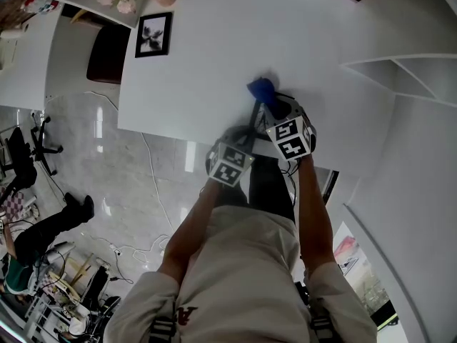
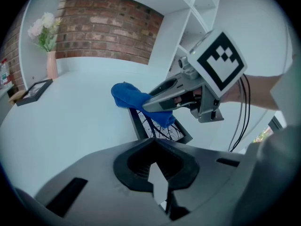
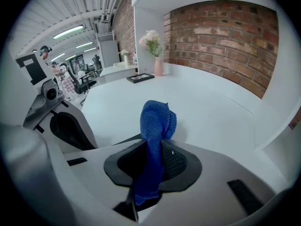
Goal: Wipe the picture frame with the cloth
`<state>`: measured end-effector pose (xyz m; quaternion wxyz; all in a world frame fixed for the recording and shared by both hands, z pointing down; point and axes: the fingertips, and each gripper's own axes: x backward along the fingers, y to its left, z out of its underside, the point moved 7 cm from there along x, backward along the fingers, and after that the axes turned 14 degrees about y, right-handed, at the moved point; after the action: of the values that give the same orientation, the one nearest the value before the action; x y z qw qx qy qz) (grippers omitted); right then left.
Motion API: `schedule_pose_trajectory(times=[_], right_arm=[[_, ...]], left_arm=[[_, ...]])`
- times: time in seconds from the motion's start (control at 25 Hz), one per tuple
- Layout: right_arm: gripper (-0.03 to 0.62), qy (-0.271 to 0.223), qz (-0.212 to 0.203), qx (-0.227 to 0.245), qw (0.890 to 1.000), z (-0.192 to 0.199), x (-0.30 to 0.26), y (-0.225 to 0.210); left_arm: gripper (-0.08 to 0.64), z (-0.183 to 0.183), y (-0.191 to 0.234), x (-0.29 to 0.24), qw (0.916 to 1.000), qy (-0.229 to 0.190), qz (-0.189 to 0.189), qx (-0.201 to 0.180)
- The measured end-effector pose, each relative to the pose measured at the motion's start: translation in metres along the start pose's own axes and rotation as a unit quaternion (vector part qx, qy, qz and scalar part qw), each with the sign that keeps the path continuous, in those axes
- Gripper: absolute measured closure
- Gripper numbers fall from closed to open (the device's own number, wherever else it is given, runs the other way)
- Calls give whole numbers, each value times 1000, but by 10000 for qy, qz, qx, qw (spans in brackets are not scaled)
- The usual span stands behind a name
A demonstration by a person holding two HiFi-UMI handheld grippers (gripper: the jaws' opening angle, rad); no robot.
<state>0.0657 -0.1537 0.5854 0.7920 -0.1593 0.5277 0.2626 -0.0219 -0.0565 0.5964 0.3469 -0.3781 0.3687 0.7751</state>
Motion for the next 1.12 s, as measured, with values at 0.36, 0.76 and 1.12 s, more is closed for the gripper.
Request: schedule_pose_trajectory(times=[0.36, 0.76, 1.12], right_arm=[[513, 81, 152, -102, 9998, 16, 10, -8], [512, -64, 341, -402, 9986, 36, 26, -12], [511, -82, 516, -593, 9969, 58, 36, -16]], left_arm=[[560, -1, -1, -1, 10000, 5, -44, -4], [560, 4, -1, -3, 9999, 82, -93, 37], [560, 1, 0, -1, 10000, 18, -92, 20]])
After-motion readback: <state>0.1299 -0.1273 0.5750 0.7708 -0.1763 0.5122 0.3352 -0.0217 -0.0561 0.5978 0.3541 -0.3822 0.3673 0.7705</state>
